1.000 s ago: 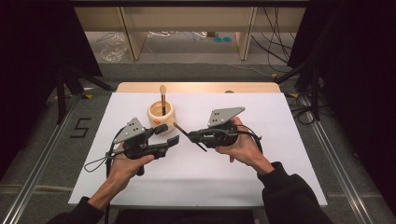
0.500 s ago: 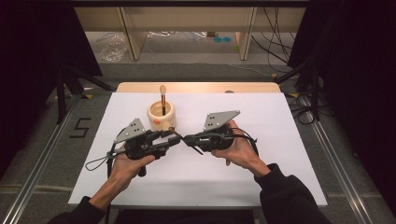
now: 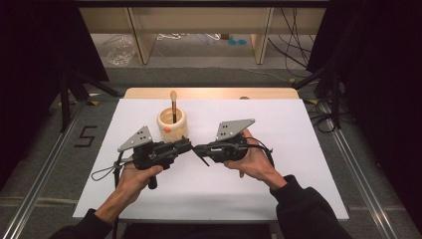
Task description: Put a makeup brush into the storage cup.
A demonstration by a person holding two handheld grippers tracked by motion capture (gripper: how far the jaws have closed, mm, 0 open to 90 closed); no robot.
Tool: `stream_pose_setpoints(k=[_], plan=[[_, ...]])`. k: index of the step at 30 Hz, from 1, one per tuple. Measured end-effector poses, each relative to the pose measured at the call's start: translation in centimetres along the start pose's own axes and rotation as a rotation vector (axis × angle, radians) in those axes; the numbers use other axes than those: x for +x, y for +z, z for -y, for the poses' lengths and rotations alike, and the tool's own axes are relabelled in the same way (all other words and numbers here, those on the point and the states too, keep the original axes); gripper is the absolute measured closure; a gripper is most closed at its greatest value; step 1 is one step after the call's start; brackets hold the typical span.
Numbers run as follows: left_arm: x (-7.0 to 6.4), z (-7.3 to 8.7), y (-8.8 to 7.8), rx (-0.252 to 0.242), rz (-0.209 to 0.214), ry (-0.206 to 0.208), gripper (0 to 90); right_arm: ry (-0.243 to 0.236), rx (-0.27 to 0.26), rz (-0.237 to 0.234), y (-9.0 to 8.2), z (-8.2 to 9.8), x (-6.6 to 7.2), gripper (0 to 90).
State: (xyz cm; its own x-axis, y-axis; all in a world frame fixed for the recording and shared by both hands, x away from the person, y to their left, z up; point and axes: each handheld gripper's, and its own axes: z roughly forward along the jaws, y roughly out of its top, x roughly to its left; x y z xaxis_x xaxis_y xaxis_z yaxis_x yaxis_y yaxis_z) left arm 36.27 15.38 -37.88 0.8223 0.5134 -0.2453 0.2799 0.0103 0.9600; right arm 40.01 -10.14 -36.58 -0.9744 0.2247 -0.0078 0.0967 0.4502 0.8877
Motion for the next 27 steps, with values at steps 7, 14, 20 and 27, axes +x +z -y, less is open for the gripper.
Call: stream_pose_setpoints(k=[7, 14, 20, 27], plan=[[0.0, 0.3, 0.2, 0.014, 0.012, -0.002, 84.4, 0.007, 0.0, -0.04, 0.1, 0.0, 0.0, 90.0], [0.5, 0.2, -0.1, 0.005, -0.025, 0.019, 84.6, -0.004, 0.023, -0.032, 0.2, 0.2, 0.0, 89.3], [0.3, -0.4, -0.5, -0.036, -0.04, 0.029, 84.6, 0.024, 0.028, -0.028, 0.3, 0.4, -0.1, 77.1], [0.4, -1.2, -1.1, -0.07, -0.066, 0.041, 84.6, 0.042, 0.016, -0.018, 0.4, 0.4, -0.1, 70.7]])
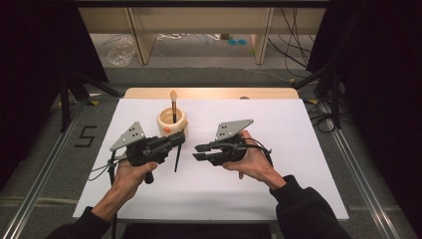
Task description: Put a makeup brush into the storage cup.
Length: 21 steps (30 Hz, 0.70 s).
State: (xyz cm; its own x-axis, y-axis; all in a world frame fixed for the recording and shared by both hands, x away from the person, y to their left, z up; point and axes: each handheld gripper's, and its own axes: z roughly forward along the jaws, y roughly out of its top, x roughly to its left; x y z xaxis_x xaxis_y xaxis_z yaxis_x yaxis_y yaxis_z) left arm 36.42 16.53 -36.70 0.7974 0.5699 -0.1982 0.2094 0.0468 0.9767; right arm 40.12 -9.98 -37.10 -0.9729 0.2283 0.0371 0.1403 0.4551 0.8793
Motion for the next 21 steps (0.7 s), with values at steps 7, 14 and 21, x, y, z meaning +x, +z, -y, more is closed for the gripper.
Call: stream_pose_setpoints(k=[7, 14, 21], plan=[[0.4, -0.5, -0.4, -0.026, -0.038, -0.008, 84.6, 0.012, 0.0, 0.014, 0.1, 0.0, 0.0, 64.2], [0.9, -1.2, -0.5, -0.052, -0.066, -0.001, 84.6, 0.028, -0.013, 0.03, 0.1, 0.1, 0.0, 60.5], [1.4, -1.6, -0.7, -0.071, -0.098, 0.001, 84.6, 0.032, -0.014, 0.049, 0.2, 0.2, -0.1, 55.6]])
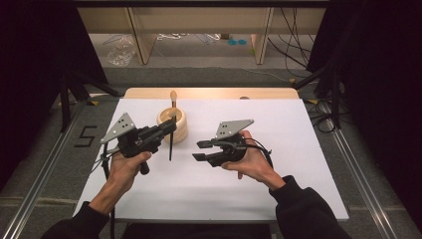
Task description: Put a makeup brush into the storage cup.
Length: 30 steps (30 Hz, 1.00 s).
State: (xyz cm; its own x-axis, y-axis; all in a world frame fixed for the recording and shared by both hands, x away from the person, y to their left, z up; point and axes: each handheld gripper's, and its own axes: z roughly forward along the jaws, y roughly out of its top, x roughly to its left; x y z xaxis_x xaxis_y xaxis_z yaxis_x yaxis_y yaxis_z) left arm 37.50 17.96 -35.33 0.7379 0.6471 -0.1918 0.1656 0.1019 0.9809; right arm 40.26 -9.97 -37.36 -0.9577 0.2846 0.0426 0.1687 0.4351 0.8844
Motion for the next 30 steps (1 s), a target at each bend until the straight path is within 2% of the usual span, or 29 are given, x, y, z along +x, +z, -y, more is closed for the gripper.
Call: stream_pose_setpoints(k=[8, 10, 12, 15, 23, 25, 26, 27, 30], plan=[[0.8, -0.3, -0.1, -0.012, -0.035, -0.001, 84.6, 0.029, 0.017, 0.005, -0.1, 0.5, -0.2, 52.8], [1.0, -0.4, -0.1, -0.014, -0.044, 0.0, 84.6, 0.026, 0.006, 0.022, 0.0, 0.8, -0.2, 51.0], [1.3, -0.5, -0.2, -0.016, -0.055, 0.002, 84.6, 0.035, 0.02, 0.022, -0.2, 1.0, -0.2, 48.6], [1.7, -0.6, -0.2, -0.023, -0.069, 0.001, 84.6, 0.045, 0.013, 0.055, -0.4, 1.3, -0.3, 43.0], [2.5, -0.7, -0.3, -0.034, -0.096, 0.001, 84.5, 0.077, -0.046, 0.147, -1.6, 1.8, 0.0, 30.6], [2.6, -0.8, -0.4, -0.032, -0.109, -0.001, 84.6, 0.094, -0.053, 0.152, -1.8, 2.0, 0.1, 27.3], [2.7, -0.8, -0.4, -0.032, -0.113, 0.0, 84.6, 0.09, -0.074, 0.158, -1.9, 2.2, 0.1, 26.5], [2.8, -0.8, -0.3, -0.036, -0.108, -0.002, 84.5, 0.105, -0.068, 0.154, -2.1, 2.3, 0.1, 25.6], [3.0, -0.8, -0.3, -0.034, -0.119, -0.003, 84.5, 0.104, -0.092, 0.173, -2.5, 2.8, 0.1, 22.6]])
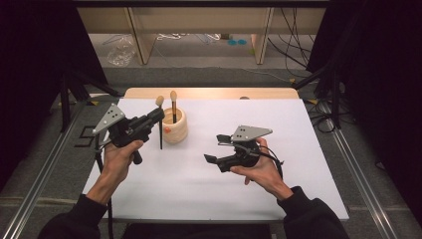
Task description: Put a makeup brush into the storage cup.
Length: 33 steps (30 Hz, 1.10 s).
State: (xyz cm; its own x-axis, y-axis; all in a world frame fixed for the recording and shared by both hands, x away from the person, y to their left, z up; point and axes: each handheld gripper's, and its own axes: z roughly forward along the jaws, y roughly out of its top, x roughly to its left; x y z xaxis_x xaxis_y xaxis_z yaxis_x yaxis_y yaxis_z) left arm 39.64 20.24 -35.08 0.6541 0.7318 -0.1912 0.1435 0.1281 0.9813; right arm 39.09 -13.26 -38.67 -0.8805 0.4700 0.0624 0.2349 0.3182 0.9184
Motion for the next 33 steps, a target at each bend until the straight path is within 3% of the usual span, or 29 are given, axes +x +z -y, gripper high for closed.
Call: stream_pose_setpoints(k=[5, 10, 13, 15, 16, 18, 20, 21, 22, 33], plan=[[0.3, 0.0, 0.3, -0.002, -0.002, 0.004, 84.6, 0.02, -0.043, 0.025, -0.8, 0.6, -0.3, 21.0], [0.7, -0.1, 0.5, -0.007, -0.014, -0.005, 84.6, 0.034, -0.032, 0.03, -1.4, 1.3, -0.2, 20.8], [0.8, -0.2, 0.6, -0.005, -0.027, -0.025, 84.5, 0.018, -0.05, 0.047, -1.7, 1.4, -0.2, 21.0], [0.8, -0.2, 0.6, -0.001, -0.032, -0.044, 84.5, 0.035, -0.045, 0.037, -1.8, 1.7, -0.1, 20.7], [0.7, -0.3, 0.7, -0.007, 0.001, -0.063, 84.5, 0.039, -0.038, 0.045, -1.9, 1.9, -0.2, 20.1], [0.6, -0.4, 0.8, -0.009, 0.011, -0.09, 84.5, 0.048, -0.044, 0.06, -2.1, 2.2, -0.3, 20.0], [0.9, -0.6, 0.9, -0.015, 0.004, -0.072, 84.6, 0.056, -0.056, 0.063, -2.3, 2.4, -0.4, 19.5], [1.4, -0.8, 0.9, -0.021, -0.034, -0.014, 84.5, 0.056, -0.043, 0.071, -2.6, 2.5, -0.5, 19.5], [1.5, -0.9, 1.0, -0.027, -0.032, -0.005, 84.6, 0.058, -0.065, 0.079, -2.6, 2.6, -0.5, 19.7], [2.5, -1.5, 1.6, -0.045, -0.055, -0.013, 84.6, 0.072, -0.055, 0.089, -3.3, 3.5, -0.6, 20.6]])
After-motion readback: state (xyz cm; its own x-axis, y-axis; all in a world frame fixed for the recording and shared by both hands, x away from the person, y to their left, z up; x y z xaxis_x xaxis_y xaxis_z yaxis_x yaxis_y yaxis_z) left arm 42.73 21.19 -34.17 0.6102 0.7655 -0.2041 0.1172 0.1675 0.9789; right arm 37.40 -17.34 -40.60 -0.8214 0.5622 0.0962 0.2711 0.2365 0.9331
